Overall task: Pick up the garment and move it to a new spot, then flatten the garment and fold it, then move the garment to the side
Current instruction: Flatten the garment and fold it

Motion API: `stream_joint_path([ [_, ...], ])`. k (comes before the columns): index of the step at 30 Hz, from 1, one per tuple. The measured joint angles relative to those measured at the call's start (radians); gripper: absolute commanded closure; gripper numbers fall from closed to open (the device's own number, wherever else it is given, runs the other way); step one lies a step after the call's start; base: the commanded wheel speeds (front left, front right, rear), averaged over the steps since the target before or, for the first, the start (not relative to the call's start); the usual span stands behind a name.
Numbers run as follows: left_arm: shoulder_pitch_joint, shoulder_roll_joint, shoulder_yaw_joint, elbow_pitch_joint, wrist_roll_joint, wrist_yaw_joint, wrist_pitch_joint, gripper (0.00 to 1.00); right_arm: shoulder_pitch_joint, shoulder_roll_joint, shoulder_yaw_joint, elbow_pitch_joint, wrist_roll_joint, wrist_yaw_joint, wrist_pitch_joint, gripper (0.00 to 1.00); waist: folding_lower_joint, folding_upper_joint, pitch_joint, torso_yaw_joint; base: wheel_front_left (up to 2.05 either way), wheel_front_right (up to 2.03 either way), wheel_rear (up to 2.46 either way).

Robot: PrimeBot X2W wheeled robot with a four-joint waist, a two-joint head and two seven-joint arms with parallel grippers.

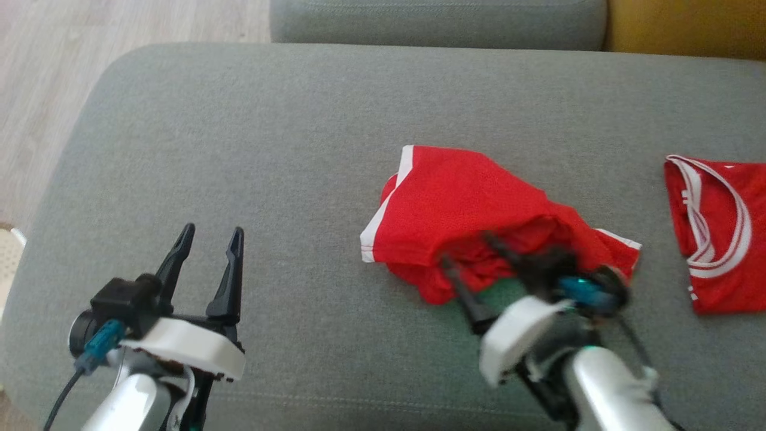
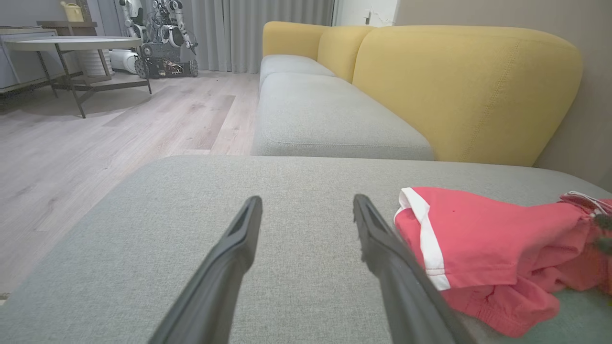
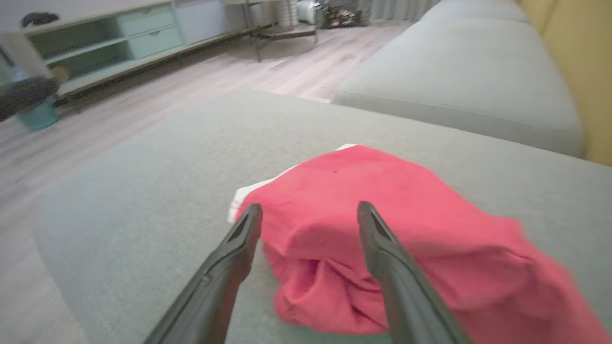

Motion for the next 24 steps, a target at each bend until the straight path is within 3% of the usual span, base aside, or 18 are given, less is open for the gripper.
stream_joint_path([
  [7, -0.028, -0.011, -0.006, 0.023, 0.000, -0.017, -0.002, 0.00, -0.156, -0.021, 0.222, 0.236, 0.000, 0.000, -0.018, 0.00, 0.0000, 0.0000, 0.025, 0.035, 0.00, 0.00, 0.00],
  [11, -0.040, -0.013, -0.005, 0.033, 0.000, -0.021, -0.009, 0.00, -0.238, -0.024, 0.263, 0.360, -0.046, 0.000, -0.048, 0.00, 0.0000, 0.0000, 0.040, 0.046, 0.00, 0.00, 0.00],
  [17, -0.046, -0.021, -0.003, 0.038, 0.000, -0.025, -0.016, 0.00, -0.326, -0.022, 0.245, 0.509, -0.110, 0.000, -0.088, 0.00, 0.0000, 0.0000, 0.058, 0.047, 0.00, 0.00, 0.00],
  [18, -0.047, -0.022, -0.003, 0.039, 0.000, -0.025, -0.018, 0.00, -0.331, -0.022, 0.238, 0.529, -0.113, 0.000, -0.092, 0.14, 0.0000, 0.0000, 0.060, 0.047, 0.00, 0.00, 0.00],
  [19, -0.047, -0.023, -0.003, 0.040, 0.000, -0.026, -0.018, 0.00, -0.334, -0.022, 0.232, 0.546, -0.113, 0.000, -0.103, 0.73, 0.0000, 0.0000, 0.062, 0.046, 0.00, 0.00, 0.00],
  [20, -0.048, -0.025, -0.003, 0.042, 0.000, -0.026, -0.018, 0.00, -0.335, -0.022, 0.228, 0.559, -0.110, 0.000, -0.112, 1.00, 0.0000, 0.0000, 0.064, 0.046, 0.00, 0.00, 0.00],
  [24, -0.060, -0.026, -0.002, 0.050, 0.000, -0.032, -0.019, 0.00, -0.341, -0.020, 0.230, 0.558, -0.042, 0.000, -0.151, 1.00, 0.0000, 0.0000, 0.066, 0.042, 0.00, 0.00, 0.00],
])
